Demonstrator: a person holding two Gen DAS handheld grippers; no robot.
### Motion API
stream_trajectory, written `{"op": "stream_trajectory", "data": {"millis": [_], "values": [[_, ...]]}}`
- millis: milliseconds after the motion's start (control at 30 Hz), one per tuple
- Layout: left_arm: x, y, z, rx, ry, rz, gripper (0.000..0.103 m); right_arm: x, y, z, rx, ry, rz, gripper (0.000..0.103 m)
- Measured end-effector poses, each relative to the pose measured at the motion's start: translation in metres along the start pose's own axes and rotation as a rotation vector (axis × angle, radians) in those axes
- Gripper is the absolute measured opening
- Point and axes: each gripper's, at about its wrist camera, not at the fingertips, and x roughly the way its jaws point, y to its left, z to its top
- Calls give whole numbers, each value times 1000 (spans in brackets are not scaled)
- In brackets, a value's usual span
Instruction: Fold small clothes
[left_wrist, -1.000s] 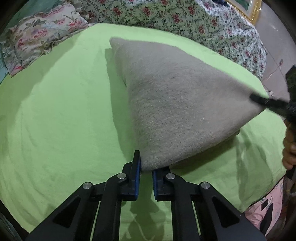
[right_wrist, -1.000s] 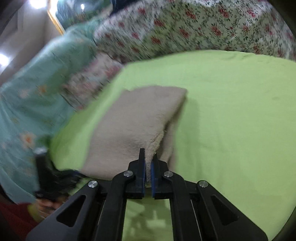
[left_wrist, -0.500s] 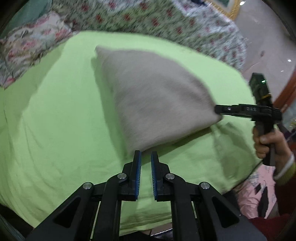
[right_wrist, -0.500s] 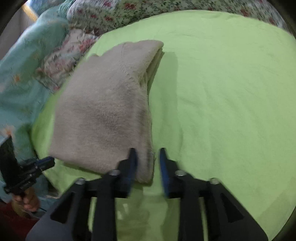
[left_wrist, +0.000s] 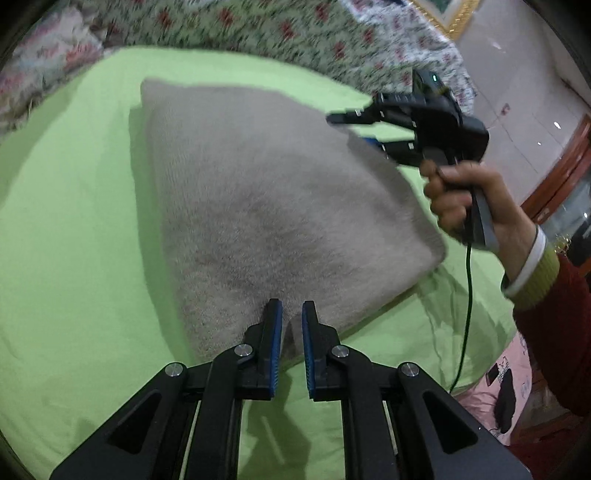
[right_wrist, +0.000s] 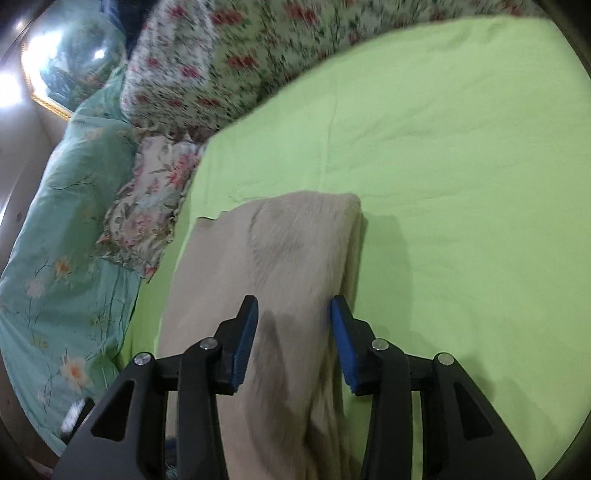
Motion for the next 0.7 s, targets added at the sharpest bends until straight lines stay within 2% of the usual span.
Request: {"op": "stream_trajectory", "data": {"millis": [33, 167, 200, 267, 333, 433, 533, 600, 667, 700], "values": [[2, 0, 0, -9, 1, -4, 10, 6, 4, 5, -18, -4, 15, 8], [8, -1, 0, -22, -4, -2, 10, -10, 30, 18, -139, -110, 35, 8], [9, -1, -2, -28, -6, -3, 10, -9, 32, 21, -154, -114, 5, 8], [11, -2, -4, -32, -6, -5, 10, 8, 22, 22, -152, -62, -97, 8], [10, -2, -5, -38, -4, -6, 10, 25, 1, 16, -91, 1, -119, 11], [3, -4, 2, -46, 3, -14, 10, 3, -6, 7, -42, -57, -105, 18], [-18, -3, 6, -44, -36, -20, 11, -39, 13, -8, -94, -143, -131, 18], [-33, -4, 17, -44, -98, -5, 18, -56, 31, -19, -125, -170, -105, 18], [-39, 0, 30, -70, -150, 19, 32, -63, 49, -35, -171, -156, -66, 18], [-37, 2, 34, -80, -162, 22, 34, -61, 57, -43, -192, -140, -56, 18]]}}
